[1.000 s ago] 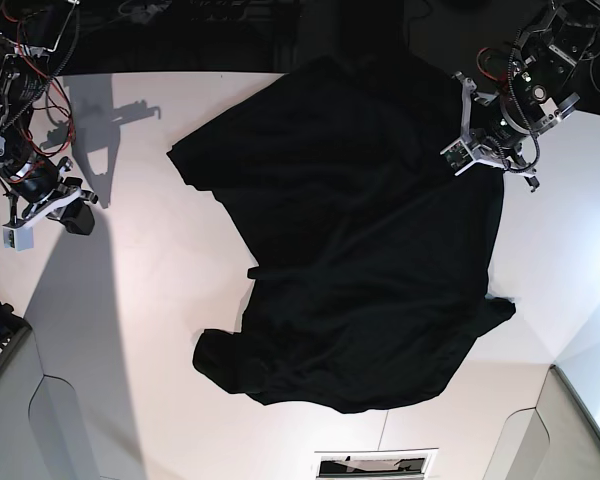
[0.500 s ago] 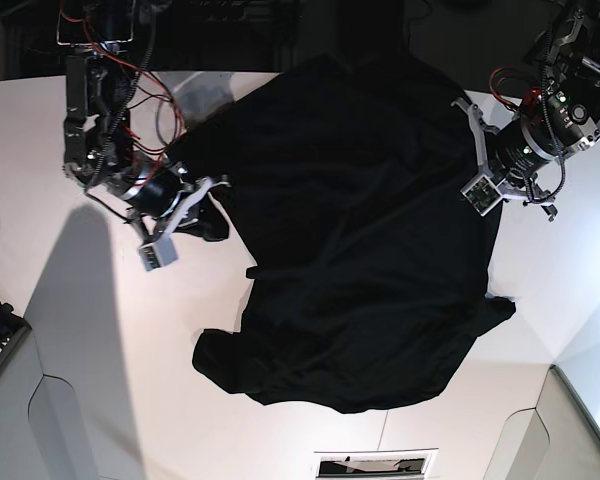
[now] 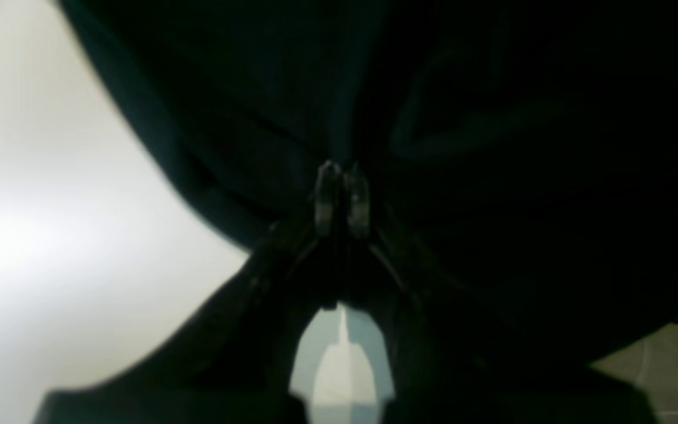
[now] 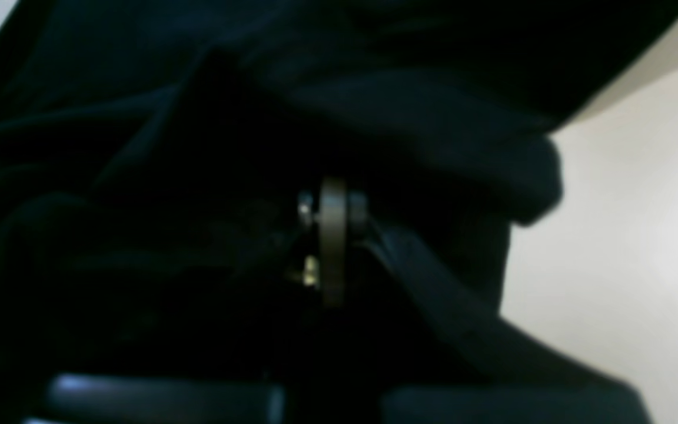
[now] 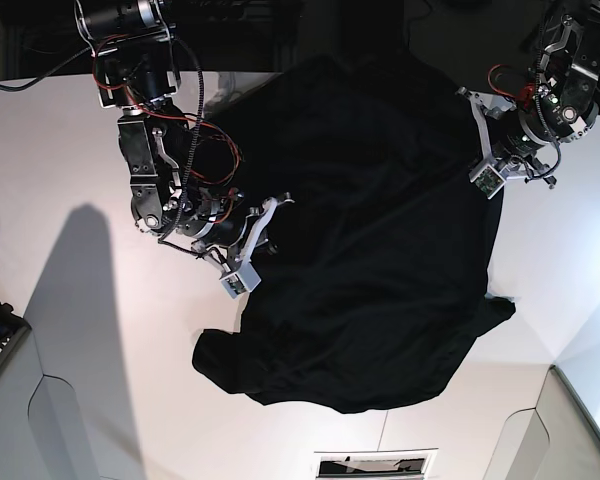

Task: Layout the t-shirt on the table in an organized manner, then fold the t-shirt properly
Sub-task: 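Regrasp the shirt edges with both grippers and drag it flatter, then grasp the shirt side with the left gripper and pull it outward, then grasp the shirt edges with both grippers and stretch them apart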

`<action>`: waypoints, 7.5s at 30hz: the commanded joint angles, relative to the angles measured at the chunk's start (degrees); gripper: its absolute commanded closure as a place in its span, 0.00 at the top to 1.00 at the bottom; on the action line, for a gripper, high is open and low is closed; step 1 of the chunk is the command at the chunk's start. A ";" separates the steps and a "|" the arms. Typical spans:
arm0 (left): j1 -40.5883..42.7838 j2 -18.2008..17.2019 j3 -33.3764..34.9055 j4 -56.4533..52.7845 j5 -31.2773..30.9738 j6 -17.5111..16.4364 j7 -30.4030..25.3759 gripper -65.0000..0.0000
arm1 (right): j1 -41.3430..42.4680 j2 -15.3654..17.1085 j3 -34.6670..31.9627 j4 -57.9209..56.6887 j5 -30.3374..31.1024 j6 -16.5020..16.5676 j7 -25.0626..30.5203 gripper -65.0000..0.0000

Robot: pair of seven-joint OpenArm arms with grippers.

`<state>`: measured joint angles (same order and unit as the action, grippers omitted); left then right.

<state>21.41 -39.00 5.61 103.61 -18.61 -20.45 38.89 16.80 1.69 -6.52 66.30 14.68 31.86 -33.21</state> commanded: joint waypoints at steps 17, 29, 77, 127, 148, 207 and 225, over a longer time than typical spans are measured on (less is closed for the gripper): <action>-0.61 -0.52 -0.48 8.81 -9.05 -9.40 -0.13 0.03 | -1.70 10.03 19.74 2.36 12.83 -0.94 -8.70 0.00; -1.11 -0.50 -0.48 8.26 -4.70 -9.40 -7.02 0.03 | 0.22 7.93 19.96 17.16 16.33 -0.59 -7.02 0.00; -42.01 11.10 15.89 -41.53 -7.48 -11.91 -5.57 0.03 | -9.09 12.59 16.04 13.53 13.00 -1.88 -9.51 0.00; -18.36 1.22 11.10 -9.90 -10.27 -1.66 4.57 0.28 | 11.21 5.25 16.63 -0.81 -4.87 -5.07 6.71 0.00; -15.10 4.07 9.05 -20.63 1.79 -1.62 -6.64 0.28 | 0.98 14.29 16.59 -5.49 -0.11 -1.62 8.68 0.00; -31.19 -11.41 10.71 -22.18 -25.03 -10.95 8.70 0.02 | 0.92 14.23 20.17 9.57 2.34 -3.56 2.67 0.00; -27.10 -8.61 10.71 -31.06 -9.97 -11.74 -0.42 0.02 | 3.61 14.99 20.15 0.24 1.60 -3.56 3.80 0.00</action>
<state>-5.52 -46.48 16.45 72.82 -31.40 -33.45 35.83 18.85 15.88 13.34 65.65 15.57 28.10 -30.65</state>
